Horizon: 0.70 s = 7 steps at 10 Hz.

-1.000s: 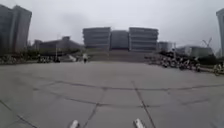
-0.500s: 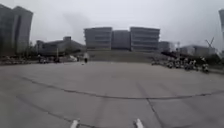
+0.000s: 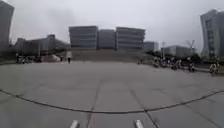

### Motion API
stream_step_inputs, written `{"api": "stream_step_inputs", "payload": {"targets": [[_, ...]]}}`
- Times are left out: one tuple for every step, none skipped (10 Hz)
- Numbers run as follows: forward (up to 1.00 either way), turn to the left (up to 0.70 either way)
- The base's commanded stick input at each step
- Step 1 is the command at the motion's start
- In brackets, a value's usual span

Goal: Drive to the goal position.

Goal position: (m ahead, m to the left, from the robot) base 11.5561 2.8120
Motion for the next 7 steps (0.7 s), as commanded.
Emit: {"api": "stream_step_inputs", "payload": {"targets": [[1.0, 0.0], [1.0, 0.0], [1.0, 0.0], [1.0, 0.0], [1.0, -0.01], [1.0, -0.23], [1.0, -0.4]]}}
